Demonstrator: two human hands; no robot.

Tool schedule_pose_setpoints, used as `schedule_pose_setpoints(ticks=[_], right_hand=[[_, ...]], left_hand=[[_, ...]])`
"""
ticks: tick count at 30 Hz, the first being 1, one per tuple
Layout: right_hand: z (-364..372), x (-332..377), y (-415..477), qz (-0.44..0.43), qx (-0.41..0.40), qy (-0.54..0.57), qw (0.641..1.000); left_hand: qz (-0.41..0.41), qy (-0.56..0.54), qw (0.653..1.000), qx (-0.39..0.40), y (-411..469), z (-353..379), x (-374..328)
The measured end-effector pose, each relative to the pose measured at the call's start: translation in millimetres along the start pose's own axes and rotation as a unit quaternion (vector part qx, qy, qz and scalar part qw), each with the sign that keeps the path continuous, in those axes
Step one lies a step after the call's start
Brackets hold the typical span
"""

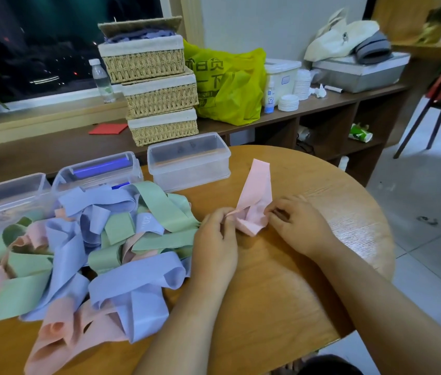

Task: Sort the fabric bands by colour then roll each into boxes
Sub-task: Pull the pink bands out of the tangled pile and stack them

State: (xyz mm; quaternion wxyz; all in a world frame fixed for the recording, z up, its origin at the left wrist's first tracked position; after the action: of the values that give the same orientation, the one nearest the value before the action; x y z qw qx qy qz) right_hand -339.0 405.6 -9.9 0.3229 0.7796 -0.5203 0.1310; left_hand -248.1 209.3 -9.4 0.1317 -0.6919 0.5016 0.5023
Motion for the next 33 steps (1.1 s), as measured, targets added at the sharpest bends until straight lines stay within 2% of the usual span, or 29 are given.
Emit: schedule_pose_setpoints(ticks=[7,10,16,20,24,28,30,32,33], right_hand=[[3,-5,1,-0.008,-0.017,-0.04,0.999],[9,0,0,-0.03,0.008,-0.073,0.997],[23,11,-5,-0.084,0.066,-0.145,0.984],[26,12,-1,-0.076,0.06,-0.154,0.983],[3,28,26,-0.053,-0.055,-0.142,0.987],[33,60,35,-0.152,0.009,-0.136,0.979],[44,56,36,-0.136,0.021,-0.09,0.986],[35,42,43,-0.031,-0.002,0.05,0.998],[30,34,47,0.034,-0.015,0.134,0.99]], left_hand=[[-0.011,-0.038,0.999,-0.018,4,-3,0],[0.001,-0.07,0.997,-0.025,6,-3,-7],[-0.02,-0.232,0.972,-0.025,8,-10,-23],[-0.023,-0.234,0.972,-0.015,7,-10,-20],[-0.029,-0.246,0.969,-0.008,9,-8,-19],[0.02,-0.192,0.981,0.006,5,-5,-27],[0.029,-0.107,0.994,-0.001,3,-7,-23],[-0.001,-0.041,0.999,0.01,-1,-4,-12],[-0.007,-0.006,1.0,0.02,-2,-2,-7]])
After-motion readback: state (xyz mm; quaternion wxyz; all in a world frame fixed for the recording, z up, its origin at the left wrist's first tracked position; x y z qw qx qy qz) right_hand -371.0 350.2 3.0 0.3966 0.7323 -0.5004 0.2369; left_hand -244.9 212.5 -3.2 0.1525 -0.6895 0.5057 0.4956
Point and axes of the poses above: each hand's wrist, its own y-axis towards the middle knuckle, its own z-axis out of the palm, x = y × z, the point moved 9 cm from there along y, towards the middle knuckle, and after that the axes turned 7 degrees about -x, right-handed, at the moved point
